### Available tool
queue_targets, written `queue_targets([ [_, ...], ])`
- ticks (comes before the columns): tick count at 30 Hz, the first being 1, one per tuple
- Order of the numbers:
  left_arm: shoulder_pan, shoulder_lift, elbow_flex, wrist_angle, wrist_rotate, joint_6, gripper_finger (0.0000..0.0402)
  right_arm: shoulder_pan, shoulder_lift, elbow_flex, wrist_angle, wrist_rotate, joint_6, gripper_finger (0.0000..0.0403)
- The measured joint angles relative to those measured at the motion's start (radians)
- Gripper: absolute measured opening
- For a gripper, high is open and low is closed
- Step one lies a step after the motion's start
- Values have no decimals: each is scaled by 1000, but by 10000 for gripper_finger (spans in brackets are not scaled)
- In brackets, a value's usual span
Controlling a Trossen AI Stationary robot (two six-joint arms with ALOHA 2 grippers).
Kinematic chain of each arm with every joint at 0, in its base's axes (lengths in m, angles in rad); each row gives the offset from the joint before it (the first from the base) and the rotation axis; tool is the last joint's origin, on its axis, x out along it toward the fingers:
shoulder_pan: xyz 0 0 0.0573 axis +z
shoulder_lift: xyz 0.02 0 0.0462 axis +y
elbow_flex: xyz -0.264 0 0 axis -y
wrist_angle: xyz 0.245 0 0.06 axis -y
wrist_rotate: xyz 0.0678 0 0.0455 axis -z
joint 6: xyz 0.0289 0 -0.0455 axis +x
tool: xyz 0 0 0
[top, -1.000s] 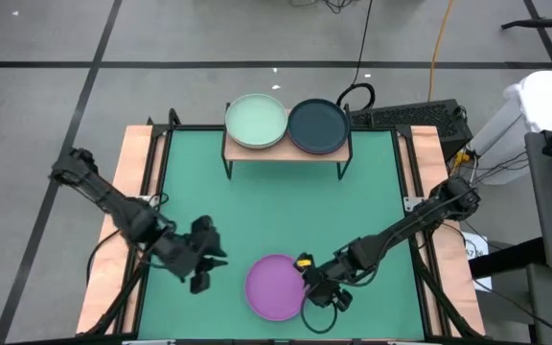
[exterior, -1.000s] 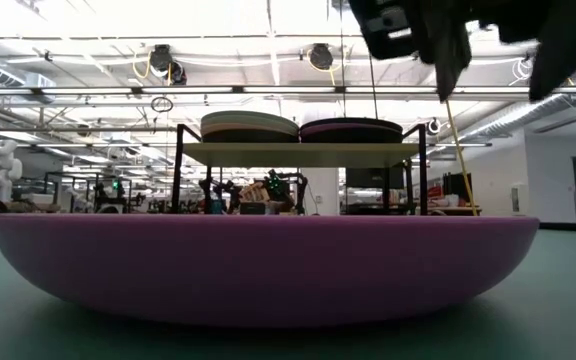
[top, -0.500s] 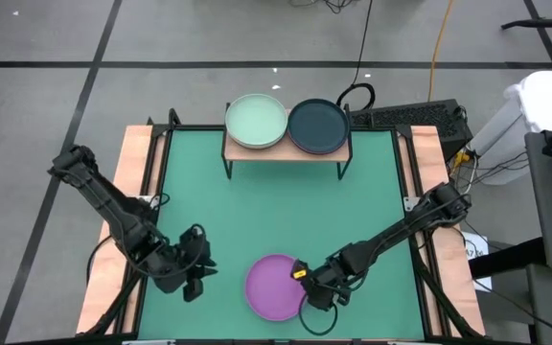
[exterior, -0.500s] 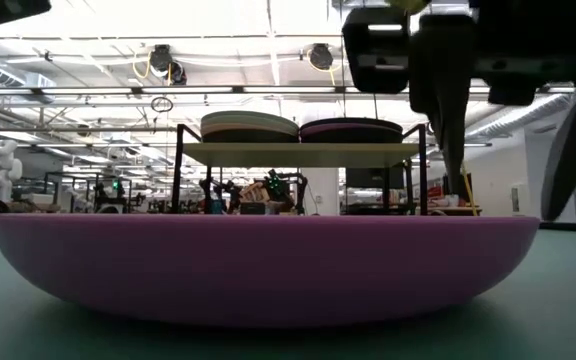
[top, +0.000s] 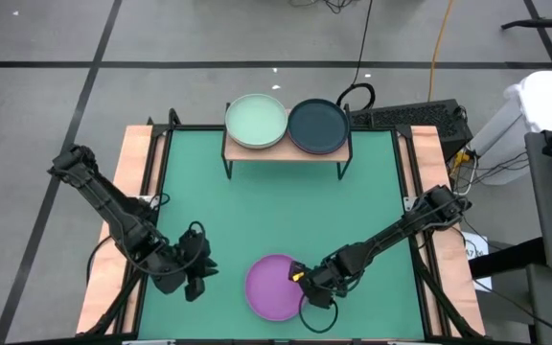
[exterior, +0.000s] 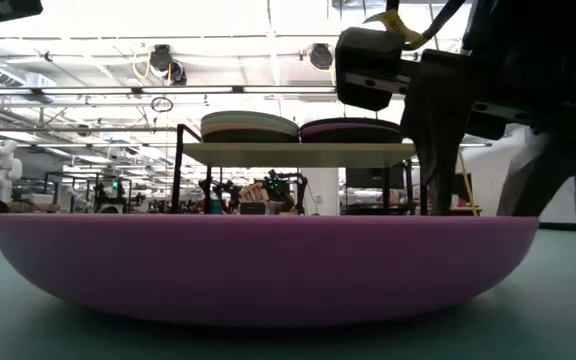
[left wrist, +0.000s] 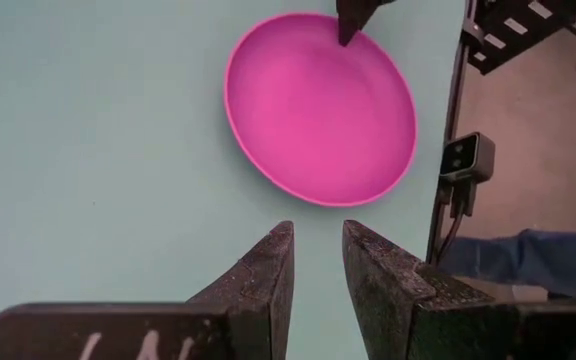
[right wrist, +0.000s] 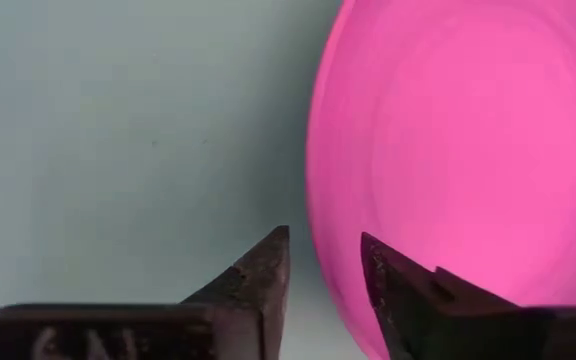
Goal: Place and stack plates onto a shelf
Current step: Stack the purple plate on top of the dark blue plate on the shelf
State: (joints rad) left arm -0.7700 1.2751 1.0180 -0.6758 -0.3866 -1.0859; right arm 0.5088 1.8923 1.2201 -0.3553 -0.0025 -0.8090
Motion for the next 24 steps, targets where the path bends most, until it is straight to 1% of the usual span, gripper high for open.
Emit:
queue_targets([
  [12,0,0,0,0,-3,2,94,3,-1,0,1,2,-36,8],
  [20,0,0,0,-1,-3,8,94,4,-1,0,12,3,-23,3],
  [24,0,0,0,-2,-3,12,94,4,-22,0,13,14,6,3],
])
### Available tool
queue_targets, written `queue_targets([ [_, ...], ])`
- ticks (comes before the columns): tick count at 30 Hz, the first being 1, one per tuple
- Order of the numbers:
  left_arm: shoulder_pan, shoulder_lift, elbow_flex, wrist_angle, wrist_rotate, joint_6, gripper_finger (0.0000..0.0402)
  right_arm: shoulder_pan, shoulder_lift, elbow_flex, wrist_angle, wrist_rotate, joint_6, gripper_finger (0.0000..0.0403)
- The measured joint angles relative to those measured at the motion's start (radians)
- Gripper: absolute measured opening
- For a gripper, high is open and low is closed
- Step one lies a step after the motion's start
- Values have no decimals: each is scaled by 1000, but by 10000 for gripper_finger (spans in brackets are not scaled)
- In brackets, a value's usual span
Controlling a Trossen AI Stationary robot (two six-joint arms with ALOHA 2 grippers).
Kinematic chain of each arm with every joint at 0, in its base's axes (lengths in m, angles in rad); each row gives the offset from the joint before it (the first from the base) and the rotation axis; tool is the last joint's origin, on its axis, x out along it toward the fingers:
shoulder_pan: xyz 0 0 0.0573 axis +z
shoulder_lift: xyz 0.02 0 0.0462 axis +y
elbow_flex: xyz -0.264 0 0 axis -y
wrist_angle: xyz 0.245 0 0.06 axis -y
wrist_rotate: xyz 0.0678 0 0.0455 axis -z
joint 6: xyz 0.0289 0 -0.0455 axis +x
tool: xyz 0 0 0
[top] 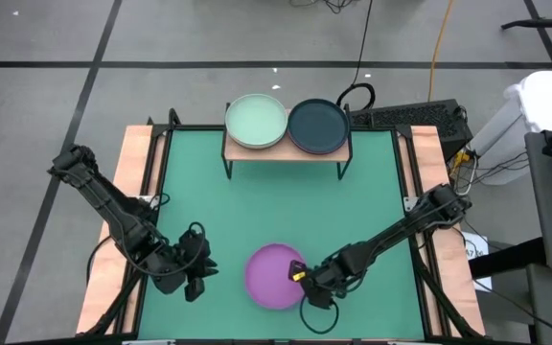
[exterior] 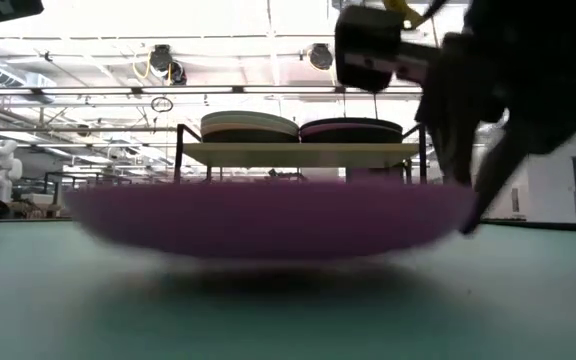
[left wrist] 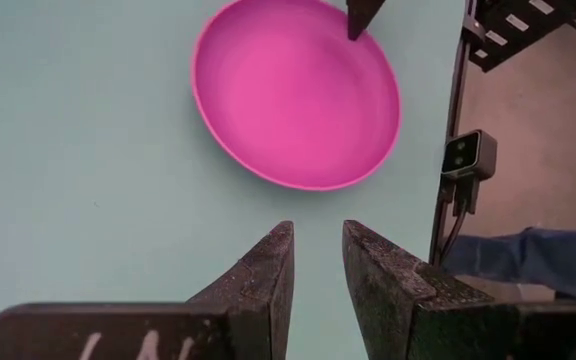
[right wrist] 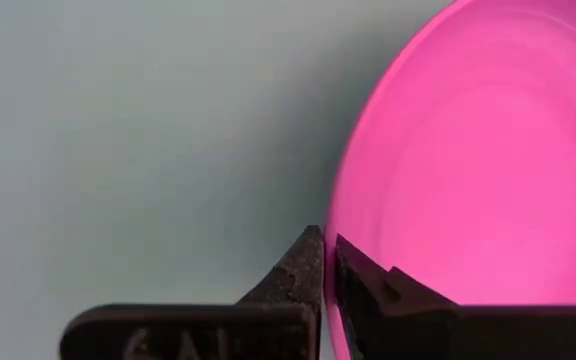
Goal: Place and stack plates onto a shelf
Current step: Stack the purple plate on top of the dark blue plate on the shelf
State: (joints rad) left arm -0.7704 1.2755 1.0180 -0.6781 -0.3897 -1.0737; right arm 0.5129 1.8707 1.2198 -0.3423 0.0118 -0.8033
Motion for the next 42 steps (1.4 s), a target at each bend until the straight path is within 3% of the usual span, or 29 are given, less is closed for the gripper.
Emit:
queue_targets([
  [9,7,0,0,-2,-5,41,94,-2,-129,0,-5,91,160,2],
  [25,31,0,0,-3,-7,111,94,-22,-354,1,-97,120,533,2],
  [28,31,0,0,-3,-7,111,94,-23,-369,34,-128,125,553,2],
  [36,32,0,0,-5,-24,117,94,-23,-372,154,-190,278,479,2],
  [42,45,0,0,-6,-29,99,94,-36,-371,250,-342,335,449,2],
])
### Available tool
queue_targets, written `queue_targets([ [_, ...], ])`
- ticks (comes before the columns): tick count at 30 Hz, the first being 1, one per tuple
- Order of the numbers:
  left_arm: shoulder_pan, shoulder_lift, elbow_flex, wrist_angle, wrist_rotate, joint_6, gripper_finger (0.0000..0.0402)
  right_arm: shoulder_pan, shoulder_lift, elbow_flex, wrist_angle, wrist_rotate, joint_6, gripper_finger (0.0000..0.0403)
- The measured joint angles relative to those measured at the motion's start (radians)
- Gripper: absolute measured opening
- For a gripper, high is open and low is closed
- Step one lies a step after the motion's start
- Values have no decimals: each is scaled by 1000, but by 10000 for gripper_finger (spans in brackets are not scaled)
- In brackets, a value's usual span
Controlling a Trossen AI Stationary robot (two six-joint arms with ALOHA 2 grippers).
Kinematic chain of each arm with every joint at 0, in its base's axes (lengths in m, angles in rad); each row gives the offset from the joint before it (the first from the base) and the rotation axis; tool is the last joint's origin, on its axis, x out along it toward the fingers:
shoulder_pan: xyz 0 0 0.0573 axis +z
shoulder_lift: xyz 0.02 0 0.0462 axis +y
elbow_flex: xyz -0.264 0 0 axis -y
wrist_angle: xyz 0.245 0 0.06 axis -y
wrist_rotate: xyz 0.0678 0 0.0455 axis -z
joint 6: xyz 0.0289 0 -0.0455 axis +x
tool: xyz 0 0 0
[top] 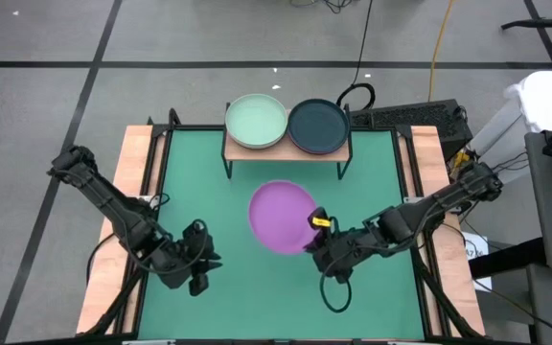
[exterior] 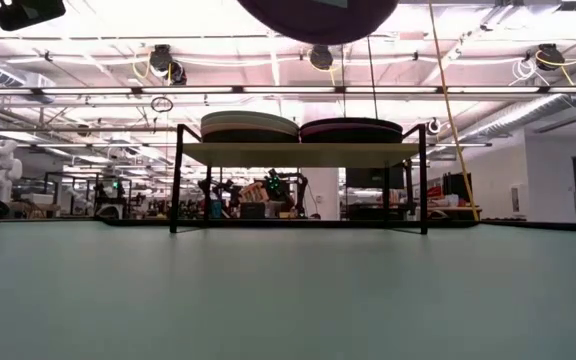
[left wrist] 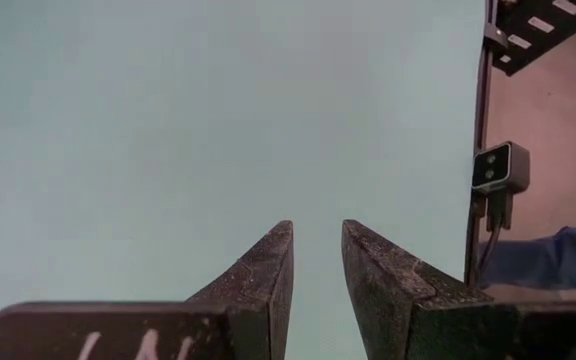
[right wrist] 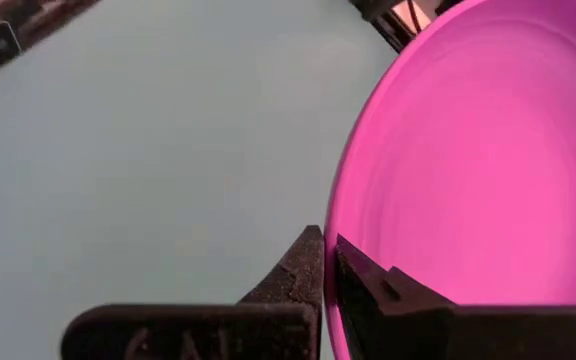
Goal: Place and stack plates onto a shelf
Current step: Stack the purple plate on top of the dark blue plate on the shelf
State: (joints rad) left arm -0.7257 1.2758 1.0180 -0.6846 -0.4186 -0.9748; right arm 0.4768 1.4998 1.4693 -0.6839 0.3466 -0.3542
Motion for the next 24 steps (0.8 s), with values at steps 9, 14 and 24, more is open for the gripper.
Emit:
queue_targets([
  [9,40,0,0,0,-2,-5,94,-34,0,127,-138,76,-118,2],
  [14,73,0,0,0,-3,-5,94,-65,0,172,-186,101,-201,2],
  [24,137,0,0,1,-3,-20,94,-179,-69,178,-269,97,-301,2],
])
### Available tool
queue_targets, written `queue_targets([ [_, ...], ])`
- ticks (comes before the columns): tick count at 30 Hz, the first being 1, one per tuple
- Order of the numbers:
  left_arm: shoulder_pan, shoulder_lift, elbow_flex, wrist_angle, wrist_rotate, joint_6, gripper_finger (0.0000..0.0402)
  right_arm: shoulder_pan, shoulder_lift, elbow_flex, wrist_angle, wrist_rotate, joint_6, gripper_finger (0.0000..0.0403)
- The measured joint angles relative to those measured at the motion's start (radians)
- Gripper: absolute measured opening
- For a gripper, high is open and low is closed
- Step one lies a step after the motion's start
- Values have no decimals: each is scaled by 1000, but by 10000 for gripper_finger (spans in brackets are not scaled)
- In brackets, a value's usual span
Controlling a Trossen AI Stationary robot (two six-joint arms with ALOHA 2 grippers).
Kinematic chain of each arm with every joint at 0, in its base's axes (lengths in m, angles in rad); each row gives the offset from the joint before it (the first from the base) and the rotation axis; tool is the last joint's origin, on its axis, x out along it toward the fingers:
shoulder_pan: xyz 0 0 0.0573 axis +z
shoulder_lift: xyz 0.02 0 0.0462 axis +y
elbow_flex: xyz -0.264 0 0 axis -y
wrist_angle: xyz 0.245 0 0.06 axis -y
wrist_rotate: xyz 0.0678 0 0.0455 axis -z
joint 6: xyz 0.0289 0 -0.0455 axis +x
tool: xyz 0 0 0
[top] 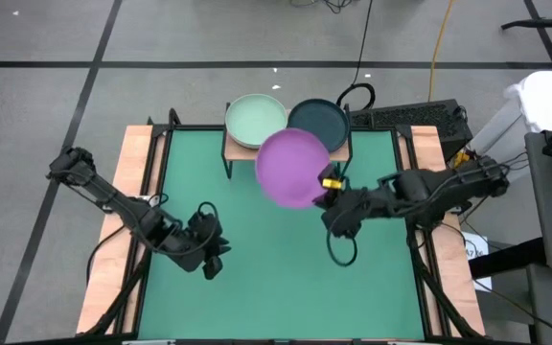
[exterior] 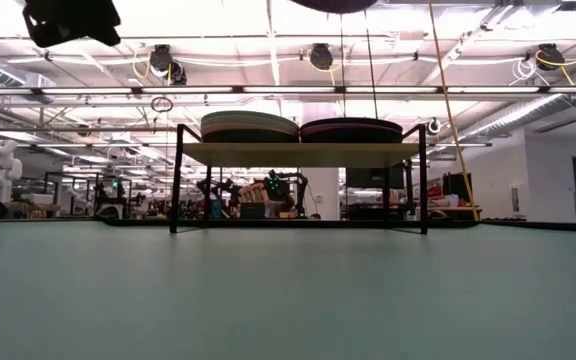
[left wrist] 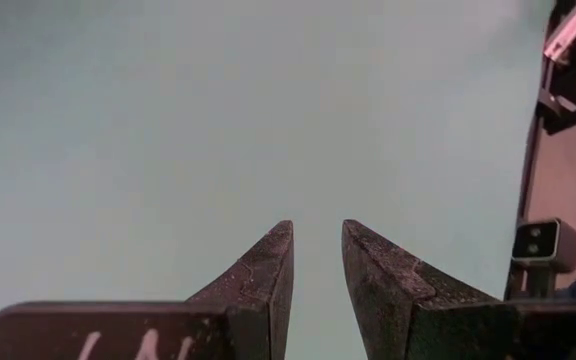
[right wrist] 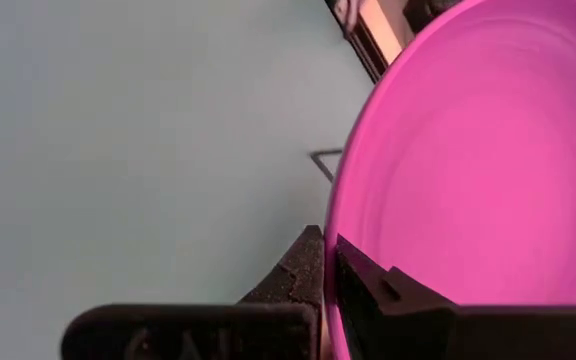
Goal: Place and stack plates onto a shelf
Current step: Stack the purple plate on top of the dark blue plate on the shelf
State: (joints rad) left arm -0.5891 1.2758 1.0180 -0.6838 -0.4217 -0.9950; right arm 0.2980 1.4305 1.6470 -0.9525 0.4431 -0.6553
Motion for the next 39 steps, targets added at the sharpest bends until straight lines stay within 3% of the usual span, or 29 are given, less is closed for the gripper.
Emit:
queue_targets([
  [16,104,0,0,0,0,18,94,-256,-133,1,-29,-2,-67,2],
  [26,154,0,0,1,5,147,94,-439,-60,-4,-25,-85,12,2],
  [39,215,0,0,7,28,235,94,-584,63,-5,-11,-110,67,2],
])
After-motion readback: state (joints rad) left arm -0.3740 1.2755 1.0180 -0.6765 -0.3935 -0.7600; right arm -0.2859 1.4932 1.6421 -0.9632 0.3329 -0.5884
